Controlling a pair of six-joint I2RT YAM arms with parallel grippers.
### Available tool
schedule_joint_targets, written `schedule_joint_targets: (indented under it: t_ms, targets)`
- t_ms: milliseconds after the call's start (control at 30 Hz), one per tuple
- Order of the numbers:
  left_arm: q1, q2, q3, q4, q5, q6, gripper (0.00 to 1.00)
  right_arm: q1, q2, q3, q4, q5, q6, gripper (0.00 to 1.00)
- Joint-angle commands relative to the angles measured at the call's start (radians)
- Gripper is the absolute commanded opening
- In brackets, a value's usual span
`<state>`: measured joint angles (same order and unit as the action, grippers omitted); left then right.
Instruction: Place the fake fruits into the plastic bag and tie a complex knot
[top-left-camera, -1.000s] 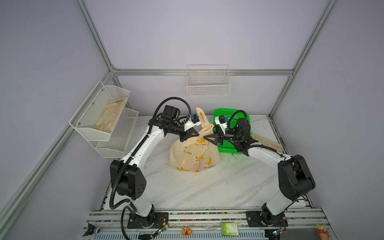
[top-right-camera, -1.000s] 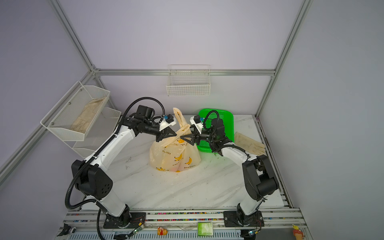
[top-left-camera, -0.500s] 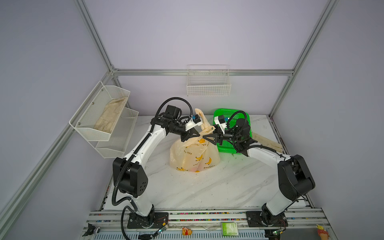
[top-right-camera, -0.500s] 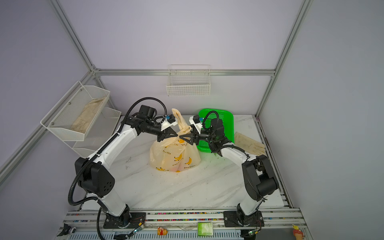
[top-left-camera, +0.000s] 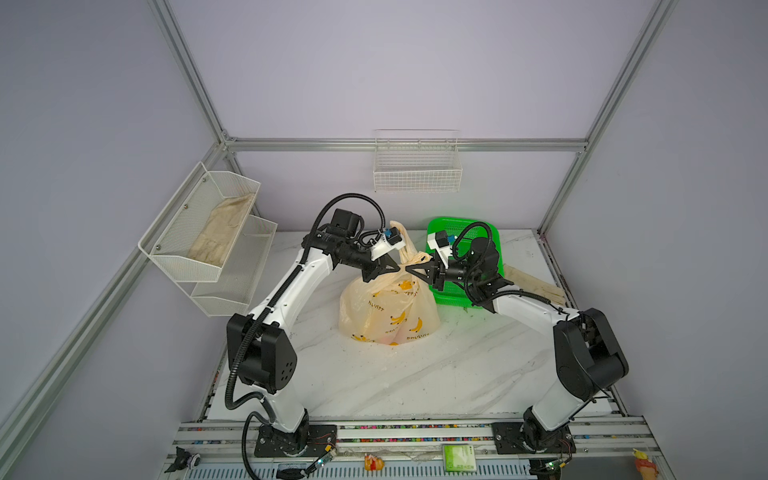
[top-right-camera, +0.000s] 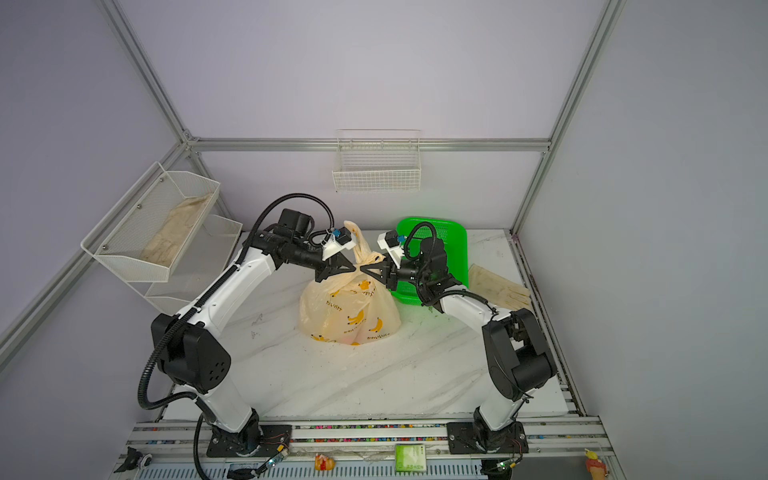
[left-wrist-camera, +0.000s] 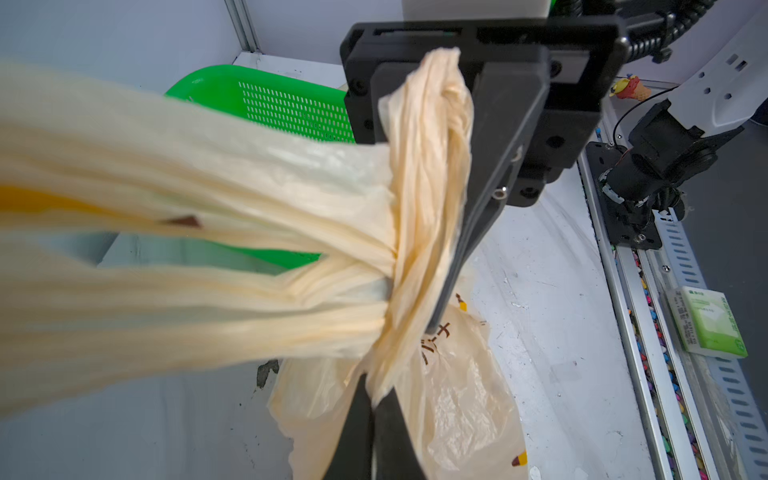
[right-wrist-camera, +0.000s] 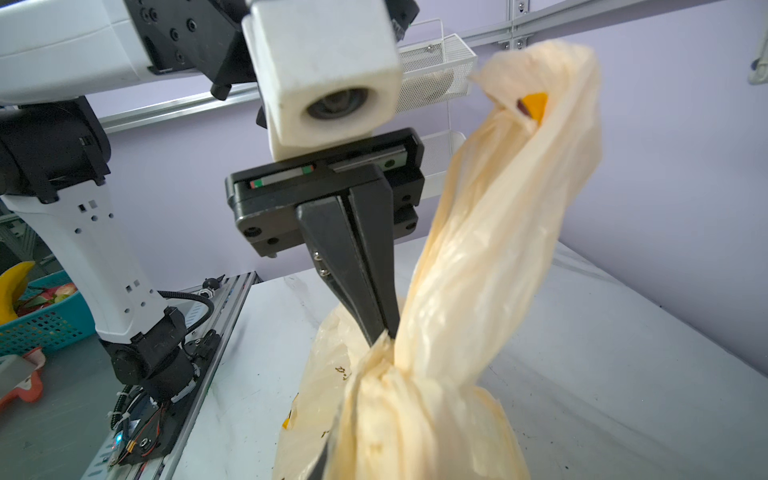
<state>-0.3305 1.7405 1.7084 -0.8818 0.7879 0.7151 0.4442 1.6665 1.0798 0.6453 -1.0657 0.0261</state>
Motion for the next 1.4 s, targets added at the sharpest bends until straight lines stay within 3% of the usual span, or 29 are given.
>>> schedule_joint_targets:
  t_ms: [0,100,267,500,700,833,967,1133,1200,1367]
  targets:
    - [0.001,-0.032,0.098,0.011,-0.052,-0.050,0.22,0.004,-0.009,-0.001,0.024,-0.008,-0.023,0.00]
    - [0.028,-0.083,0.065,0.049,-0.034,-0.088,0.50,0.004,-0.025,-0.002,-0.002,-0.007,-0.052,0.00]
    - [0.071,-0.104,0.057,0.158,0.066,-0.287,0.71,0.007,-0.043,-0.012,-0.009,-0.015,-0.082,0.00]
    - [0.077,0.004,0.195,0.214,0.178,-0.617,0.79,0.018,-0.051,0.001,-0.067,-0.025,-0.139,0.00]
    - [0.067,0.048,0.243,0.297,0.226,-0.729,0.81,0.026,-0.044,0.011,-0.087,-0.019,-0.149,0.00]
    - [0.065,0.065,0.263,0.333,0.206,-0.774,0.72,0.029,-0.047,0.012,-0.095,-0.017,-0.154,0.00]
    - [0.065,0.064,0.259,0.335,0.215,-0.772,0.52,0.028,-0.047,0.016,-0.114,0.003,-0.161,0.00]
    - [0.068,0.016,0.200,0.337,0.207,-0.737,0.12,0.028,-0.043,0.034,-0.161,0.076,-0.150,0.00]
    - [0.071,-0.021,0.154,0.337,0.179,-0.712,0.00,0.028,-0.042,0.045,-0.186,0.115,-0.134,0.00]
    - [0.076,-0.143,-0.015,0.370,0.087,-0.622,0.00,0.027,-0.033,0.081,-0.251,0.161,-0.063,0.00]
